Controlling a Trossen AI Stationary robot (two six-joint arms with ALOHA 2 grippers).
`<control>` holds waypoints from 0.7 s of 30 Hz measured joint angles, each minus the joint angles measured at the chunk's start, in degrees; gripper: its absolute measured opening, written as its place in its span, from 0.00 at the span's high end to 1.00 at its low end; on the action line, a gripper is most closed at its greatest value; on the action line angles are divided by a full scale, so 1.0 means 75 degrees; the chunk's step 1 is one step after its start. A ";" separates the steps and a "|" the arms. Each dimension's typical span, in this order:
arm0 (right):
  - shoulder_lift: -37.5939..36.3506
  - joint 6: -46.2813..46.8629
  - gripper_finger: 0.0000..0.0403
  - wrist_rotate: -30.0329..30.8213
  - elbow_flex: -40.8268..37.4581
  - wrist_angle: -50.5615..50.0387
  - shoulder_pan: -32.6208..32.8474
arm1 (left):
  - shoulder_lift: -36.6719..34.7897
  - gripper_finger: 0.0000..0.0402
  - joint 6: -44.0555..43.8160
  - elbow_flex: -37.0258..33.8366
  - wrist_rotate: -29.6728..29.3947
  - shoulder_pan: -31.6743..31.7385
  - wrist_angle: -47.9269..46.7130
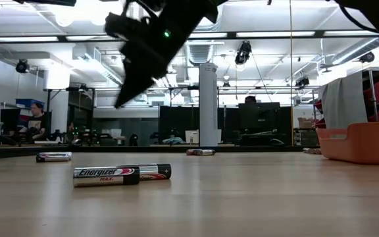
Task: Sort batteries
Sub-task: Put the silver battery into the blue bin
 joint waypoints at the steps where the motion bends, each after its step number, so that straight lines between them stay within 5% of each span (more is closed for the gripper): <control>1: -0.0004 -0.0005 0.76 0.0274 -0.0002 -0.0256 -0.0027 | 0.0000 0.61 0.0000 0.0000 0.0000 0.0000 0.0001; 8: -0.0033 0.0117 0.76 0.1090 -0.0020 -0.1100 -0.0544 | 0.0000 0.61 0.0002 0.0000 0.0000 0.0000 0.0025; 15: -0.0030 0.0214 0.79 -0.0407 -0.0037 0.0187 -0.0881 | 0.0000 0.61 0.0000 0.0000 0.0079 0.0000 0.0049; 21: -0.0030 -0.0097 0.80 -0.0582 -0.0400 0.1552 -0.0878 | -0.0008 0.61 0.0003 0.0000 0.0539 0.0000 0.0060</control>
